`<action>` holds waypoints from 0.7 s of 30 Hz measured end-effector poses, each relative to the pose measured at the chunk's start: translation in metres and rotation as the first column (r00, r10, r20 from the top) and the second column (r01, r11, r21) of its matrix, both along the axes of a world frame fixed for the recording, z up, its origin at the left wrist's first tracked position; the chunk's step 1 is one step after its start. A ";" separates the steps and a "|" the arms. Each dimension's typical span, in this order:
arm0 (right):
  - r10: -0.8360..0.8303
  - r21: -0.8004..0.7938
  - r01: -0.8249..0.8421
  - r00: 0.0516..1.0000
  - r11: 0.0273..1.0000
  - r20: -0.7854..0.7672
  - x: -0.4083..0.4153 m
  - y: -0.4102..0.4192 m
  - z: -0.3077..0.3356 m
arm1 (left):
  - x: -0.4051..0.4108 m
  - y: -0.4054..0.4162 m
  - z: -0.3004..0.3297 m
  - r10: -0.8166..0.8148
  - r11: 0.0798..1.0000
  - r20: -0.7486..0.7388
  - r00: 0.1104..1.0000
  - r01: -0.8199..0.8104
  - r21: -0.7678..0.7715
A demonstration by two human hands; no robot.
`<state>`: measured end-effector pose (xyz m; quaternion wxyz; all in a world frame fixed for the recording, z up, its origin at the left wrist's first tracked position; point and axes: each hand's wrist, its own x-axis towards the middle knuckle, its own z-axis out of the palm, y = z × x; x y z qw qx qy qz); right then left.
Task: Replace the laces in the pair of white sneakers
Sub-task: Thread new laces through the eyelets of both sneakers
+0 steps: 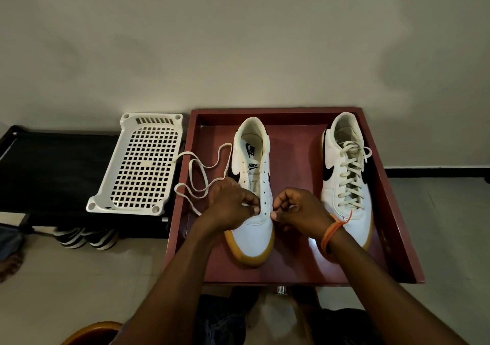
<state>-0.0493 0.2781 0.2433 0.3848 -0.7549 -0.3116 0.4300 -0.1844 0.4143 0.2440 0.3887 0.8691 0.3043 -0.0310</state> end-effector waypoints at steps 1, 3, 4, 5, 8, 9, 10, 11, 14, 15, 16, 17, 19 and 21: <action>-0.013 0.004 0.013 1.000 1.000 -0.021 -0.001 0.000 -0.001 | 0.001 0.000 0.001 -0.002 1.000 -0.010 1.000 0.002 -0.016; -0.031 0.007 0.031 0.998 0.999 -0.052 -0.002 0.000 -0.002 | 0.003 0.001 0.002 0.015 0.996 -0.062 0.998 -0.020 -0.086; -0.035 0.005 0.035 0.998 0.999 -0.060 -0.003 0.000 -0.002 | 0.004 0.002 0.004 0.027 0.989 -0.103 0.994 -0.042 -0.144; -0.036 0.003 0.036 0.997 0.999 -0.065 -0.003 0.000 -0.003 | 0.005 0.004 0.007 0.033 0.977 -0.138 0.990 -0.061 -0.203; -0.011 -0.002 0.011 0.999 1.000 -0.050 -0.003 -0.001 -0.003 | 0.007 0.006 0.010 0.024 0.949 -0.205 0.978 -0.087 -0.303; -0.001 -0.002 0.001 1.000 1.000 -0.030 -0.004 -0.001 -0.003 | 0.006 0.005 0.010 0.047 0.943 -0.205 0.978 -0.111 -0.314; 0.005 -0.001 -0.005 1.000 1.000 -0.006 -0.004 -0.001 -0.004 | 0.006 0.003 0.011 0.064 0.939 -0.202 0.977 -0.128 -0.319; 0.007 -0.001 -0.007 1.000 1.000 0.019 -0.005 -0.001 -0.005 | 0.006 0.001 0.011 0.075 0.939 -0.198 0.977 -0.137 -0.317; -0.009 -0.013 0.009 0.999 1.000 0.037 -0.005 0.000 -0.008 | 0.006 -0.003 0.011 0.083 0.944 -0.203 0.976 -0.142 -0.299; -0.020 -0.017 0.020 0.999 1.000 0.027 -0.005 0.000 -0.008 | 0.006 -0.003 0.013 0.091 0.943 -0.201 0.975 -0.149 -0.298; -0.029 -0.018 0.030 0.999 0.999 0.019 -0.005 0.000 -0.008 | 0.005 -0.003 0.013 0.092 0.945 -0.193 0.977 -0.147 -0.293; -0.036 -0.018 0.036 0.999 0.999 0.012 -0.005 -0.001 -0.008 | 0.004 -0.003 0.014 0.087 0.948 -0.182 0.979 -0.138 -0.288; -0.049 -0.021 0.049 0.999 0.999 -0.003 -0.006 -0.001 -0.005 | 0.002 -0.002 0.015 0.065 0.946 -0.153 0.986 -0.109 -0.304; -0.060 -0.038 0.060 0.998 0.997 -0.002 -0.006 -0.001 -0.001 | 0.001 -0.001 0.017 0.052 0.941 -0.146 0.988 -0.097 -0.324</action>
